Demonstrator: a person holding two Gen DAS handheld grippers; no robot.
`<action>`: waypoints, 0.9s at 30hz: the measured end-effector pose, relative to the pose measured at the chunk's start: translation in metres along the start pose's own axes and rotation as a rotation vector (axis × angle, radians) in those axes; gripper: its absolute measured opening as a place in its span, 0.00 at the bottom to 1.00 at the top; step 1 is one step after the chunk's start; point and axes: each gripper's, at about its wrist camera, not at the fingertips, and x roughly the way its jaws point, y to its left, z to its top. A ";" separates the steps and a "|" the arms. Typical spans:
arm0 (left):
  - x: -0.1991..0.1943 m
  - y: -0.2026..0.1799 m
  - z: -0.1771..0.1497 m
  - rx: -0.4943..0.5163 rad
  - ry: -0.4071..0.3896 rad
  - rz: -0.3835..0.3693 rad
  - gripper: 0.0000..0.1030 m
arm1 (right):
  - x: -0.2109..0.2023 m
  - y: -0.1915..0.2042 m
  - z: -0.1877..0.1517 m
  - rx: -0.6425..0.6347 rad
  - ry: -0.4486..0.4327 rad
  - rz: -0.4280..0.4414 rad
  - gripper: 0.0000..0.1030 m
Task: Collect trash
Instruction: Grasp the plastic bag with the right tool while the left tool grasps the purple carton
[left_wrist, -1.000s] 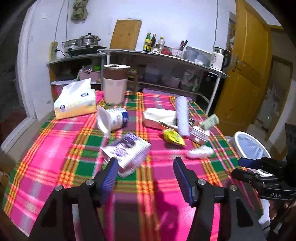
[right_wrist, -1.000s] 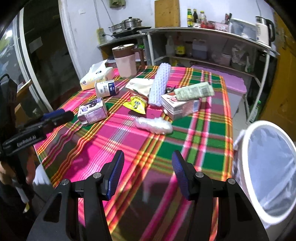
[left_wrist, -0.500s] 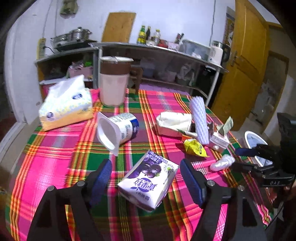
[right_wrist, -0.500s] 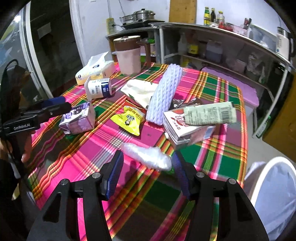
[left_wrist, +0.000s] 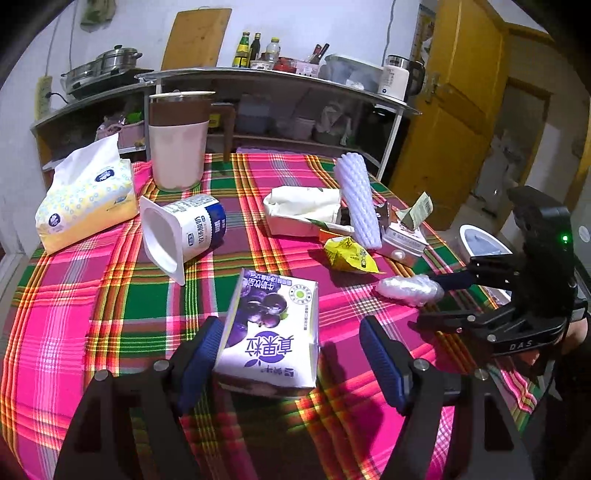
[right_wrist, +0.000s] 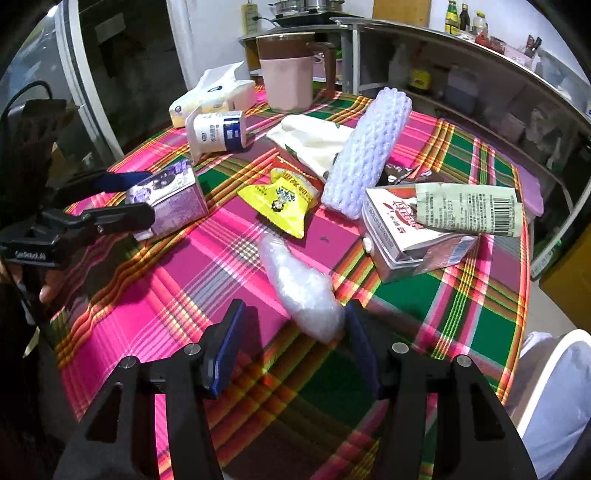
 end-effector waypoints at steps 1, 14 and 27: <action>0.001 0.000 0.000 -0.012 -0.001 0.008 0.73 | 0.001 -0.001 0.001 0.021 -0.001 -0.005 0.54; 0.005 -0.010 -0.013 -0.098 0.029 0.079 0.56 | -0.007 -0.001 -0.007 0.164 -0.048 0.001 0.27; -0.024 -0.070 -0.025 -0.097 -0.020 0.068 0.55 | -0.071 0.001 -0.050 0.286 -0.152 -0.052 0.27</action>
